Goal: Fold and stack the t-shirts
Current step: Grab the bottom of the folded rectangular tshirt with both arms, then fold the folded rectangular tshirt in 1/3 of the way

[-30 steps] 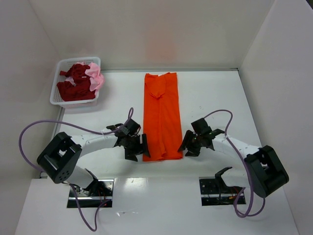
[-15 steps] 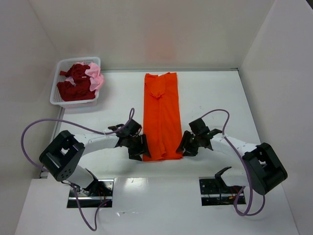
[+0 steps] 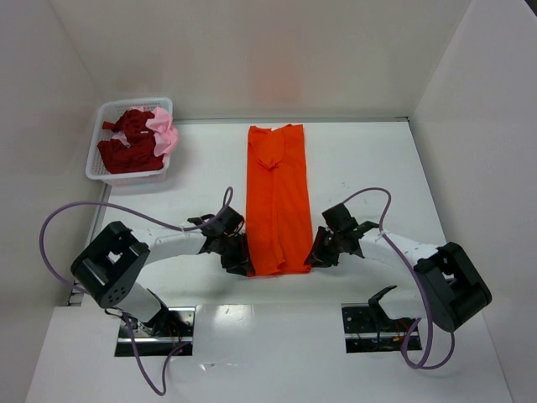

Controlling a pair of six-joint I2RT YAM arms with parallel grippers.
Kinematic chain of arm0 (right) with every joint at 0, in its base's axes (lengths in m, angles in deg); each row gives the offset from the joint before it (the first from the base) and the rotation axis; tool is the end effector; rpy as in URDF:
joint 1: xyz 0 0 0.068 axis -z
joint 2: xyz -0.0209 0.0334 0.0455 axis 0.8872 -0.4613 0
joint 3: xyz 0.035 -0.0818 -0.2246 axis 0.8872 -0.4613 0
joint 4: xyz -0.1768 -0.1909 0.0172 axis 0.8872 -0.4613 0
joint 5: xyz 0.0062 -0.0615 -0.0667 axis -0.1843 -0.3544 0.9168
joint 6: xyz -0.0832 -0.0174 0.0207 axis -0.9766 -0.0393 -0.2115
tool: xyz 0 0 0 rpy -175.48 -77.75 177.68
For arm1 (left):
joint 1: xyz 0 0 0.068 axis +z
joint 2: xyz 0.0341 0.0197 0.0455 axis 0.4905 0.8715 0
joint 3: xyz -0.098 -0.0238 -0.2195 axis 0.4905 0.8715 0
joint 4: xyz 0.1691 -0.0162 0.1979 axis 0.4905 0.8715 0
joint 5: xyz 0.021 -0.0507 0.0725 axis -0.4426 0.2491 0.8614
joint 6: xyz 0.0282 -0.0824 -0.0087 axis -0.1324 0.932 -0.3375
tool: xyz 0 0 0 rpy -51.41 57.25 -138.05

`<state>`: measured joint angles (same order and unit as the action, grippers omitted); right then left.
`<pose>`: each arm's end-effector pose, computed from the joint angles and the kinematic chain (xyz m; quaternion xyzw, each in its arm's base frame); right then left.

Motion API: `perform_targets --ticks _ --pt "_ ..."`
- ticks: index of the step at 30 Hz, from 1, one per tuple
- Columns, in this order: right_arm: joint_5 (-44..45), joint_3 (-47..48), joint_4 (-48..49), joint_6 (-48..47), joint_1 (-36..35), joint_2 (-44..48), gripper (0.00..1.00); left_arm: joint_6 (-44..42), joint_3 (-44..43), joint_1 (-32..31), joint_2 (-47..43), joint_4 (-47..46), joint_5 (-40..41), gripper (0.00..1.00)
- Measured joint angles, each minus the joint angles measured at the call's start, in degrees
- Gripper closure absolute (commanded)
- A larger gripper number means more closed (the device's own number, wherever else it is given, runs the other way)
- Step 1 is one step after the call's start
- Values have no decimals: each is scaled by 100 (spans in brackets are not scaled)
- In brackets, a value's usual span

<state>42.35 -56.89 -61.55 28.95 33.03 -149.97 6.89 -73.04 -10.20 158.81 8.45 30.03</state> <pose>0.1948 0.1344 0.0728 0.1447 0.9565 0.2403 0.0801 0.2032 -0.1995 0.0722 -0.1128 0.9554 -0.2709 0.0328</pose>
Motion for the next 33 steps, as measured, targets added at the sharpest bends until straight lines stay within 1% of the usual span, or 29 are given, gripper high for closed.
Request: perform_targets --ticks 1,4,5,7,9,10,11,17,22,25,29,33 --pt "0 0 2 -2 0 -13 78 2 2 -2 11 -2 2 68" --pt "26 0 2 2 0 -50 87 4 4 -2 68 -20 -11 74" --pt "31 0 2 4 0 -52 89 2 4 -2 79 -24 -17 79" --pt "37 0 4 7 0 -55 95 -7 4 -2 114 -35 -22 85" --pt "35 0 4 7 0 -55 98 -4 4 -2 146 -61 -50 90" --pt "35 0 2 9 0 -55 99 -2 4 -2 151 -68 -61 96" --pt "31 0 2 9 0 -55 99 -4 2 -2 155 -70 -66 100" --pt "7 0 -24 9 0 24 99 -17 -37 -17 170 -24 -68 100" --pt "-129 -2 -155 50 0 468 99 -37 -92 -83 103 184 26 100" --pt "-192 -2 -365 111 -2 894 99 -63 -96 -138 -173 584 118 100" --pt "-345 -2 -660 216 -44 1438 99 -131 -192 -162 -782 1143 177 100" --pt "-382 28 -826 289 -52 1609 99 -199 -509 -162 -1187 1499 251 100"
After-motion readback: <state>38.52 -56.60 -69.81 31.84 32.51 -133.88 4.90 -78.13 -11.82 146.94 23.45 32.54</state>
